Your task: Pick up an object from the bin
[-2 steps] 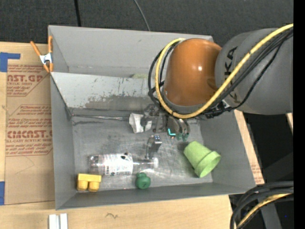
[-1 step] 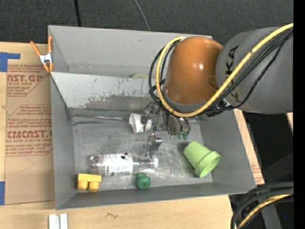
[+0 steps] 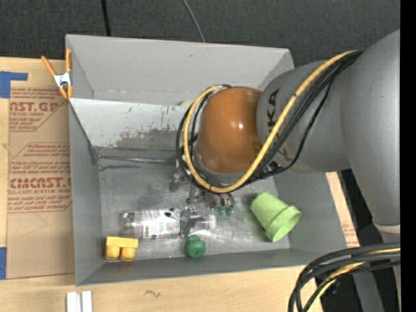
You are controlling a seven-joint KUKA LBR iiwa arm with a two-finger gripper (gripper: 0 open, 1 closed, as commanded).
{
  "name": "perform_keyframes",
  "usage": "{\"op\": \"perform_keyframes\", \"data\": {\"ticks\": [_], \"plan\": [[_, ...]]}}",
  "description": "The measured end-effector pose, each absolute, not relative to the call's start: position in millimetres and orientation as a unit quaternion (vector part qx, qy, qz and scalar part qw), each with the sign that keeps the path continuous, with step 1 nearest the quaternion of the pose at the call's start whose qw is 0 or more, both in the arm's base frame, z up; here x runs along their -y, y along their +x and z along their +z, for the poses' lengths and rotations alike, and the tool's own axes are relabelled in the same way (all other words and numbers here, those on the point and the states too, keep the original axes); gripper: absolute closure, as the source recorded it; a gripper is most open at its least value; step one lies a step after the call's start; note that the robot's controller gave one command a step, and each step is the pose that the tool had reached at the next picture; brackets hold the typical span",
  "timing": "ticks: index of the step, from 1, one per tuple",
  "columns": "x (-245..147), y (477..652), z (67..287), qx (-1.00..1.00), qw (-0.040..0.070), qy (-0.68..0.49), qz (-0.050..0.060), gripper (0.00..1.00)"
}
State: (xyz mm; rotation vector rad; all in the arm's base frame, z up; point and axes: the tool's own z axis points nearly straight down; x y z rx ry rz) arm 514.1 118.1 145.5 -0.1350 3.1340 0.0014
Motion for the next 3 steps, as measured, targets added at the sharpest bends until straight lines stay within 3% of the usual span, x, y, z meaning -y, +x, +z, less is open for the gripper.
{"op": "perform_keyframes", "data": {"ticks": [1,2,3], "plan": [[-139,500.9,143,-0.996,-0.002,-0.093,0.0,0.0],[-143,498.6,146,-0.997,0.001,-0.077,0.001,0.0],[-144,482.5,70,-1.0,0.004,-0.002,0.002,0.0]]}}
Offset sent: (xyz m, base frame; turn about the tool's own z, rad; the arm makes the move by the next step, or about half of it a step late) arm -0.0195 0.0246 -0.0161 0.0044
